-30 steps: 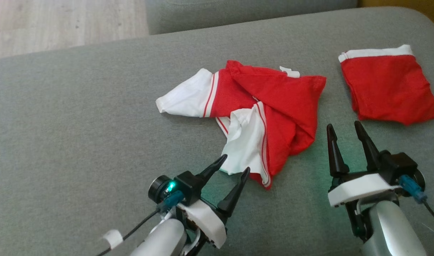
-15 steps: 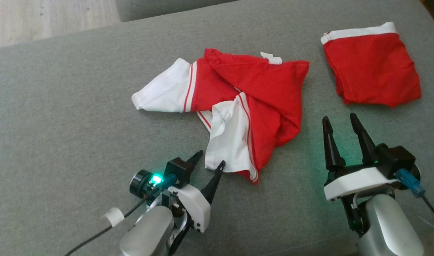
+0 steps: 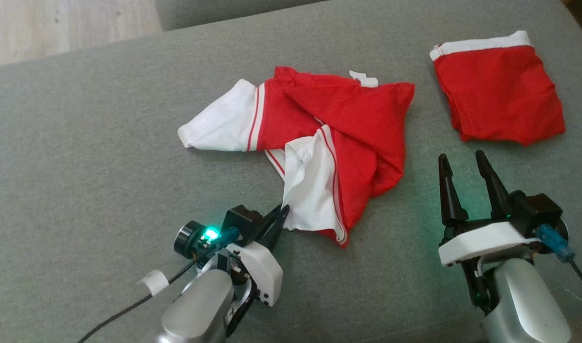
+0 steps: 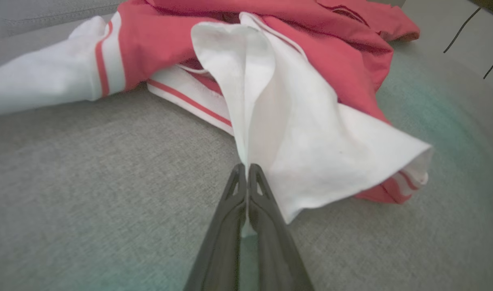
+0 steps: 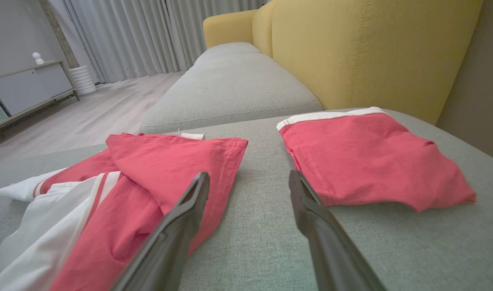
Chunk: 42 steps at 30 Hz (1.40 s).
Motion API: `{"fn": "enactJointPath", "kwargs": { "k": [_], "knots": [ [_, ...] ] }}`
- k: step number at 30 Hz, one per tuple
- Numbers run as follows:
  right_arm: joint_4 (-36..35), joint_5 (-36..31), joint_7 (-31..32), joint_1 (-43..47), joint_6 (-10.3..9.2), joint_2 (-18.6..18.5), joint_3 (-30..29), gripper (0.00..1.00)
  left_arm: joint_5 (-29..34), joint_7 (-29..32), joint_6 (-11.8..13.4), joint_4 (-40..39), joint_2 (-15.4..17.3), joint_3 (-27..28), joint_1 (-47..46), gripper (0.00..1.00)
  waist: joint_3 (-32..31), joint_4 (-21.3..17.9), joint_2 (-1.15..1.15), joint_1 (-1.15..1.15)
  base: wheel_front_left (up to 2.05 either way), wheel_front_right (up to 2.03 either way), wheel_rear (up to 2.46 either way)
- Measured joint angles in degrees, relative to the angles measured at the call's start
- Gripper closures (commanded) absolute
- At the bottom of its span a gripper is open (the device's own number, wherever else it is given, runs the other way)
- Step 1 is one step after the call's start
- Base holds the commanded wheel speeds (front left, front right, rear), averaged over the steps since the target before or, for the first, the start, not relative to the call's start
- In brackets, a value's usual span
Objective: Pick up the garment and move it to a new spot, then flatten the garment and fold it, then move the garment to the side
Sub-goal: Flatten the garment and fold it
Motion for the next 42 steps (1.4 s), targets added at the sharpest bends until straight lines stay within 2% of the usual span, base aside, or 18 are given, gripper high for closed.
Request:
{"fn": "enactJointPath", "kwargs": {
  "k": [4, 8, 17, 24, 28, 34, 42],
  "knots": [
    [0.5, -0.5, 0.0, 0.0, -0.01, 0.0, -0.4, 0.0, -0.5, -2.0, 0.6, -1.1, 0.6, 0.6, 0.1, 1.0, -1.2, 1.1, 0.0, 0.0, 0.0, 0.0, 0.0],
    [0.9, -0.5, 0.0, 0.0, -0.01, 0.0, -0.4, 0.0, -0.9, -3.7, 1.7, -4.2, 2.5, 2.2, 0.2, 1.0, -2.6, 2.4, 0.0, -0.01, 0.0, 0.0, 0.0],
    [2.7, -0.5, 0.0, 0.0, -0.01, 0.0, 1.2, 0.0, -1.0, -5.2, 4.6, -14.9, 10.6, 7.6, -1.5, 1.0, -4.2, 4.3, 0.0, -0.01, 0.0, 0.0, 0.0],
    [4.4, 0.7, 0.0, -0.3, -0.01, 0.0, 3.4, 0.0, 0.5, -3.7, 5.1, -23.2, 16.2, 9.0, -4.6, 1.0, -3.9, 4.7, 0.0, -0.01, 0.0, 0.0, 0.0],
    [4.8, 1.7, 0.0, -1.5, 0.0, 0.0, 4.1, 0.0, 1.8, -2.0, 5.0, -25.0, 19.6, 8.8, -4.6, 1.0, -3.7, 5.1, 0.0, 0.0, 0.0, 0.0, 0.0],
    [5.4, 3.1, 0.0, -1.8, -0.01, 0.0, 7.4, 0.0, 1.3, -1.6, 5.1, -26.8, 20.1, 8.9, -4.1, 1.0, -3.3, 6.2, 0.0, -0.01, 0.0, 0.0, 0.0],
    [6.0, 3.2, 0.0, -2.3, -0.01, 0.0, 7.5, 0.0, 1.3, -1.6, 5.8, -24.5, 21.8, 8.9, -2.4, 1.0, -3.4, 7.1, 0.0, 0.0, 0.0, 0.0, 0.0]
  ]
}}
